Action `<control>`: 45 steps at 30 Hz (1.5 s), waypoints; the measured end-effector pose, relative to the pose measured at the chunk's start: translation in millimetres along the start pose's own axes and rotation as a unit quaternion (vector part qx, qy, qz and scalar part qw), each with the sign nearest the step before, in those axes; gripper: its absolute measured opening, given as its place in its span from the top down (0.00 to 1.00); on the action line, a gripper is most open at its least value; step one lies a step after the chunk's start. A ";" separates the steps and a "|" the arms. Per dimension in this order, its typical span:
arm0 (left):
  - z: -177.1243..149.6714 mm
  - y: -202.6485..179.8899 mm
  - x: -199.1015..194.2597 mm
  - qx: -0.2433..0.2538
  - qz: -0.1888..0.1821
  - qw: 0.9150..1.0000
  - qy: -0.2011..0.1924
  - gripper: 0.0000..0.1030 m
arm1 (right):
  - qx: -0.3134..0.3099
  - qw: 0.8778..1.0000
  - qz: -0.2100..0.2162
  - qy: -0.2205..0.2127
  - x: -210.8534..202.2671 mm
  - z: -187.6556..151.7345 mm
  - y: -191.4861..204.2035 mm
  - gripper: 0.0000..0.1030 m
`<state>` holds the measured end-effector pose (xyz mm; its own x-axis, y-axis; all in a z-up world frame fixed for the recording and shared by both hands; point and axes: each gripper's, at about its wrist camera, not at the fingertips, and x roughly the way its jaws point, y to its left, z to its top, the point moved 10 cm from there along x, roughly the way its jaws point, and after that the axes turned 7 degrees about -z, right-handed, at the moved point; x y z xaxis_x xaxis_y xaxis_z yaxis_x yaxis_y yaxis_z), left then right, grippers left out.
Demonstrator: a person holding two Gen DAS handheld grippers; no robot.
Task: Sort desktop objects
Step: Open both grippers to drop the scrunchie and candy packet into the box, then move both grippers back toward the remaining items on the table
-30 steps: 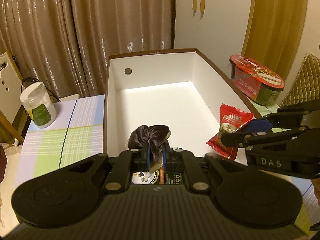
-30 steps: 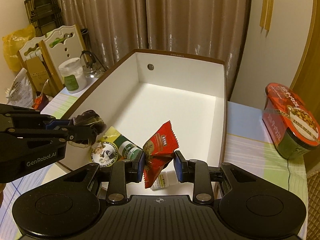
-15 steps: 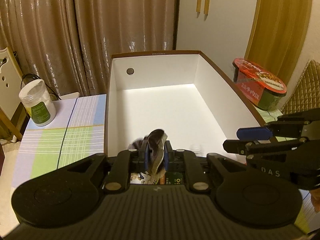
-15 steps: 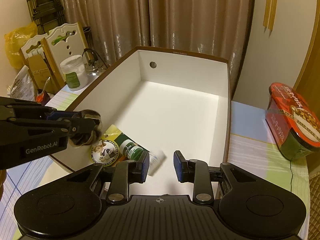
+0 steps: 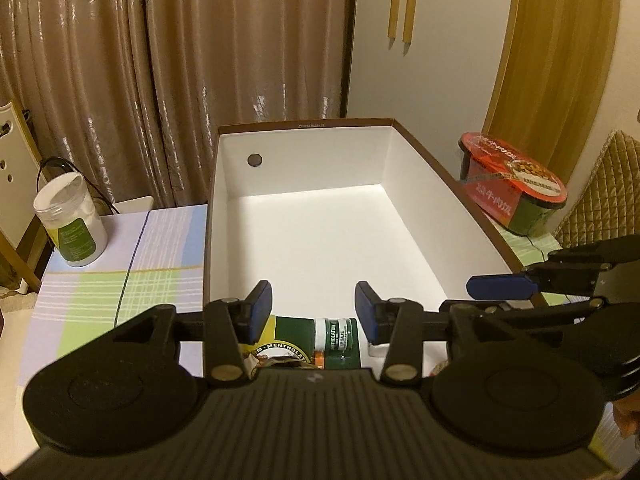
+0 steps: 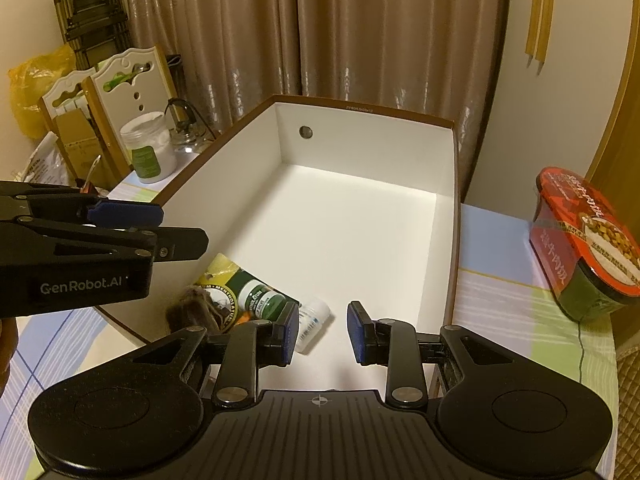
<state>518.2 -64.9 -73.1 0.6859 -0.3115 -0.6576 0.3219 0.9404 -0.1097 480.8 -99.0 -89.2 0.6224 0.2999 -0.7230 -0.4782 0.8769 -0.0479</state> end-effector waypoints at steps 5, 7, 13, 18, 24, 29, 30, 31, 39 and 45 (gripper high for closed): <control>-1.0 0.0 -6.7 -0.002 0.002 1.000 -0.004 0.61 | 0.002 1.000 0.000 -0.002 -3.6 -0.1 0.0 0.70; -1.7 0.1 -10.3 -0.003 0.003 1.000 -0.006 0.61 | 0.002 1.000 0.000 -0.004 -6.8 0.5 0.4 0.70; -4.5 4.9 -26.7 -0.005 0.010 1.000 -0.013 0.61 | 0.006 1.000 0.000 -0.021 -26.2 4.5 -0.8 0.70; -11.2 10.2 -49.0 -0.015 0.017 0.999 -0.025 0.61 | 0.014 0.999 0.001 -0.037 -48.9 3.8 -2.3 0.70; -26.6 5.7 -75.4 -0.017 0.019 0.999 -0.029 0.61 | 0.024 0.998 0.006 -0.051 -79.6 -8.8 0.5 0.70; -48.2 -0.3 -97.0 -0.021 0.018 0.999 -0.025 0.60 | 0.029 0.998 0.015 -0.049 -102.5 -36.4 4.1 0.70; -53.0 -0.9 -100.4 -0.023 0.019 0.999 -0.023 0.59 | 0.029 0.998 0.018 -0.046 -106.4 -43.6 5.1 0.70; -57.8 -1.5 -103.4 -0.025 0.020 0.999 -0.021 0.59 | 0.027 0.999 0.021 -0.042 -109.3 -51.8 6.3 0.70; -120.5 -3.4 -128.2 -0.038 0.028 0.999 0.018 0.55 | 0.011 0.999 0.037 0.005 -124.0 -120.5 14.8 0.70; -175.2 -5.9 -142.0 -0.056 0.029 0.996 0.060 0.52 | 0.017 0.999 0.038 0.017 -131.6 -153.8 13.5 0.09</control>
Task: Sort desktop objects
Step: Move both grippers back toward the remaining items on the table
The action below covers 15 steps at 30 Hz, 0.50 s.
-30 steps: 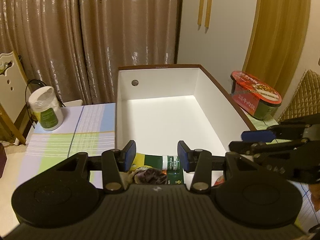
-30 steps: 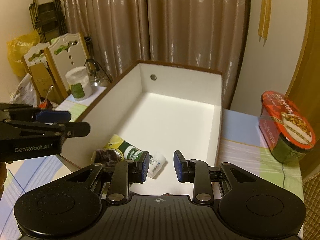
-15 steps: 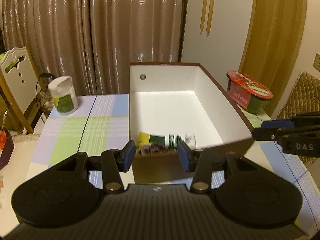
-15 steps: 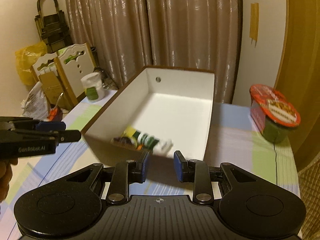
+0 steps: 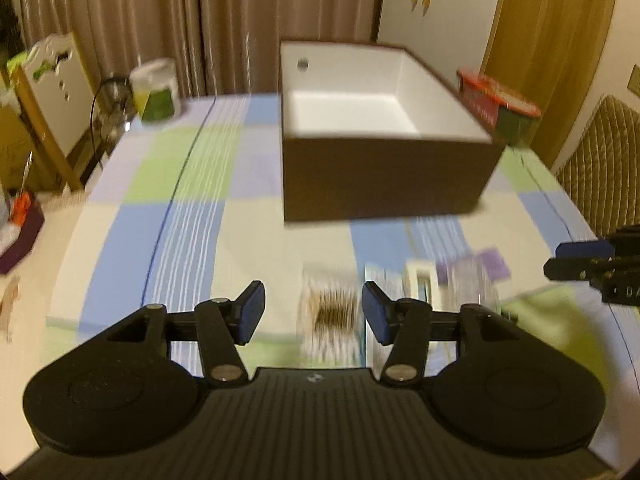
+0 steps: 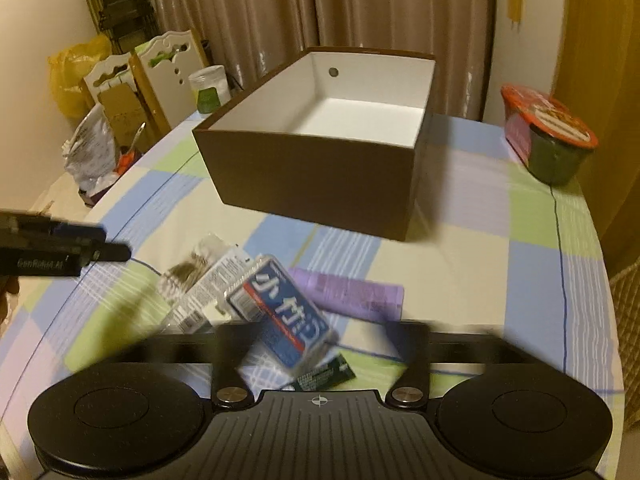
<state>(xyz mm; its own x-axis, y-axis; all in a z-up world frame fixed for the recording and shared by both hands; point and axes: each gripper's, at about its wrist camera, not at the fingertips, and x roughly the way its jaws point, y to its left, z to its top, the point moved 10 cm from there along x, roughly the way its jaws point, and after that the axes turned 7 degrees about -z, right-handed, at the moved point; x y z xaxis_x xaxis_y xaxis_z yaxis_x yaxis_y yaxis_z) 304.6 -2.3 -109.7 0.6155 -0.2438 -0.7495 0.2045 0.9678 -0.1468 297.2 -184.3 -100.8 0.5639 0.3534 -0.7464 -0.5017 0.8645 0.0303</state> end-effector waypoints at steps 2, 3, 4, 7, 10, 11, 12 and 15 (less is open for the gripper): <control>-14.0 -0.1 -1.7 -0.005 0.000 1.000 0.011 0.52 | 0.002 1.000 0.006 0.002 -2.7 -7.5 0.1 0.10; -19.4 -0.7 -2.5 -0.006 0.000 1.000 0.015 0.52 | 0.003 1.000 0.009 0.003 -4.0 -11.2 0.1 0.10; -24.4 -1.5 -3.3 -0.006 0.000 1.000 0.019 0.52 | 0.001 1.000 0.007 0.005 -4.2 -13.8 -0.7 0.10; -36.3 -5.2 -5.0 -0.003 0.000 1.000 0.028 0.52 | -0.006 1.000 0.002 0.009 -5.8 -19.7 -1.6 0.10; -41.5 -9.6 -5.1 0.001 0.000 0.999 0.033 0.51 | -0.018 1.000 0.002 0.013 -7.5 -23.9 -0.5 0.10; -42.3 -11.8 -4.7 0.003 -0.001 0.999 0.034 0.50 | -0.020 1.000 0.001 0.014 -7.5 -25.2 0.0 0.09; -42.6 -14.2 -4.1 0.007 -0.003 0.999 0.036 0.50 | -0.022 1.000 0.000 0.016 -7.5 -26.6 0.4 0.10; -43.6 -22.1 -1.6 0.018 -0.007 0.999 0.040 0.49 | -0.027 0.999 0.000 0.020 -8.1 -30.9 2.4 0.09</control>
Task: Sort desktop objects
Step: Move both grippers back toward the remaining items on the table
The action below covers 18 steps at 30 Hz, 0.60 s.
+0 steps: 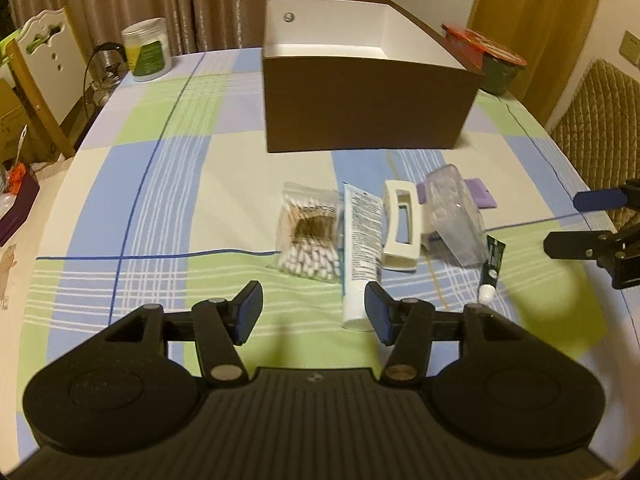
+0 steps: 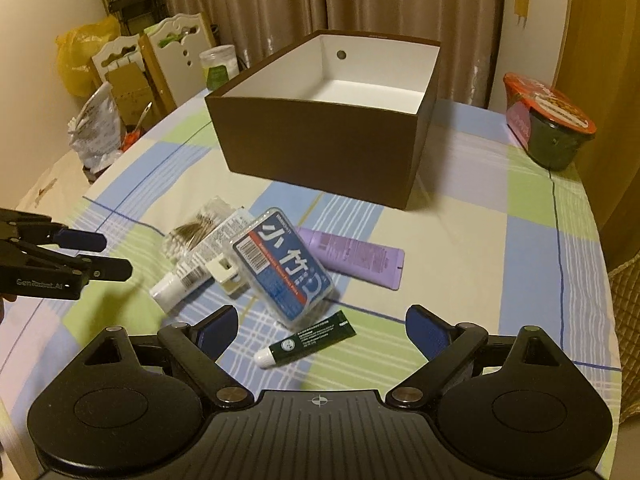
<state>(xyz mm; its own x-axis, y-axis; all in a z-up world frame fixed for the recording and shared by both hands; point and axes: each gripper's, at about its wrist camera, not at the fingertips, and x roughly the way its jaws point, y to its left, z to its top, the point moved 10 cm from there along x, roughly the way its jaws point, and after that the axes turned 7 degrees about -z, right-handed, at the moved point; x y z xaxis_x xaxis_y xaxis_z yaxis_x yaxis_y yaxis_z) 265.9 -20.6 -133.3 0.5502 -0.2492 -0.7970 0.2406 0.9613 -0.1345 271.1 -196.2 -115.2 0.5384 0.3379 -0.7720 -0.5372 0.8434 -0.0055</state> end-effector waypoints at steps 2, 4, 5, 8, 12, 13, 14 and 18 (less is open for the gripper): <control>-0.9 -5.7 2.2 0.008 -0.003 1.000 0.004 0.46 | -0.005 1.000 -0.001 0.003 -0.3 -2.6 2.0 0.09; -2.2 -10.9 4.5 0.014 -0.007 1.000 0.007 0.44 | -0.011 1.000 -0.001 0.006 -0.5 -5.0 4.0 0.09; -2.7 -13.3 5.2 0.017 -0.008 1.000 0.008 0.44 | -0.013 1.000 -0.001 0.007 -0.5 -5.9 4.5 0.09; -4.4 -18.4 7.3 0.020 -0.013 1.000 0.011 0.44 | -0.016 1.000 0.000 0.011 -0.8 -8.2 5.9 0.09; -7.5 -23.1 9.2 0.026 -0.015 0.999 0.017 0.44 | -0.018 1.000 0.002 0.014 -1.4 -10.3 7.8 0.09; -8.4 -24.1 9.8 0.027 -0.016 0.999 0.018 0.44 | -0.019 1.000 0.003 0.015 -1.3 -10.7 8.2 0.09; -9.2 -25.1 10.1 0.028 -0.016 0.999 0.019 0.44 | -0.019 1.000 0.003 0.016 -1.0 -11.1 8.7 0.09; -11.9 -29.0 11.0 0.030 -0.020 0.999 0.023 0.44 | -0.020 1.000 0.005 0.019 -0.5 -12.7 10.4 0.09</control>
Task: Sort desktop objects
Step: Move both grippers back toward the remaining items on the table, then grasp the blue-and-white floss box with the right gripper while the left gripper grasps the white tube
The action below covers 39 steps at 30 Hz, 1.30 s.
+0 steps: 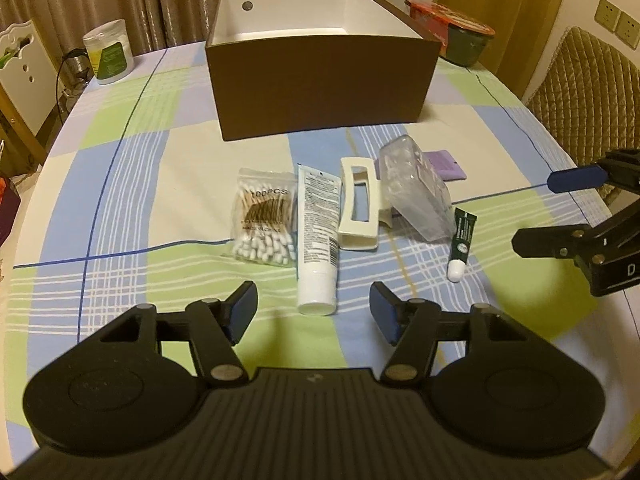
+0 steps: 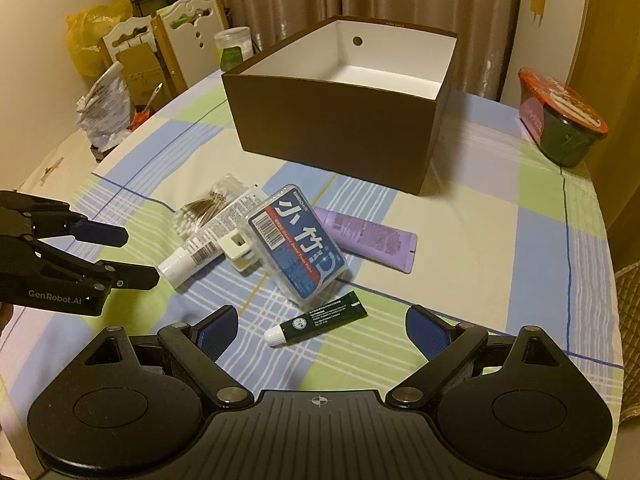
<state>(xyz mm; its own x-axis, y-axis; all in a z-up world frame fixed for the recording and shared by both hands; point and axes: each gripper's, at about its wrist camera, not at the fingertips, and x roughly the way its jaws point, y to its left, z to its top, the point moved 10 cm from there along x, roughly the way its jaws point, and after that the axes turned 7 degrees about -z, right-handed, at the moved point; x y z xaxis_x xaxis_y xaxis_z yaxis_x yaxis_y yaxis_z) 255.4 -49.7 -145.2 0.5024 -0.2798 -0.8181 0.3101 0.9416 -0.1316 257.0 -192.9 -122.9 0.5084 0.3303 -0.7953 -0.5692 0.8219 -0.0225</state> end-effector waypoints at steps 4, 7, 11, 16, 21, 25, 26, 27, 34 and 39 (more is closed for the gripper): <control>-2.2 -2.1 1.6 0.002 -0.001 1.000 0.002 0.44 | -0.004 1.000 0.000 0.004 1.6 -0.8 1.4 0.09; -4.0 -1.7 3.8 0.002 -0.001 1.000 0.006 0.44 | -0.012 1.000 -0.001 0.006 3.9 -0.6 2.0 0.09; -4.4 -0.1 7.7 0.003 -0.001 1.000 0.009 0.44 | -0.038 0.999 -0.005 0.005 10.6 3.5 3.9 0.09; -0.5 3.0 17.4 0.014 0.003 1.000 0.012 0.44 | -0.092 0.996 0.002 0.007 27.2 11.4 11.6 0.10; 4.5 4.9 27.8 0.019 -0.006 1.000 0.013 0.45 | -0.145 0.989 0.015 0.008 45.9 21.1 21.1 0.10; 7.9 4.1 36.3 0.030 -0.011 0.999 0.016 0.45 | -0.215 0.976 0.028 0.002 59.5 28.4 31.6 0.10; 8.4 3.6 38.1 0.032 -0.014 0.999 0.016 0.45 | -0.236 0.971 0.034 0.002 62.9 30.1 34.8 0.10; 9.0 3.3 39.4 0.032 -0.018 0.999 0.015 0.45 | -0.252 0.967 0.040 0.003 65.5 30.8 37.2 0.10; 9.0 4.7 48.9 0.034 -0.030 0.999 0.020 0.49 | -0.326 0.943 0.070 0.021 83.4 30.6 45.8 0.29; 9.7 5.1 52.6 0.037 -0.035 0.998 0.022 0.52 | -0.333 0.939 0.079 0.026 90.2 29.5 47.1 0.29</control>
<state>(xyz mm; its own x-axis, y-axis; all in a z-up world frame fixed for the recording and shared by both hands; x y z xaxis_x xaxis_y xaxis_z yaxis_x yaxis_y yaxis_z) 291.3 -61.5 -183.5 0.4431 -0.3338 -0.8320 0.4026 0.9033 -0.1480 295.1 -110.7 -177.9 0.3618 0.3866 -0.8483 -0.9213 0.2872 -0.2621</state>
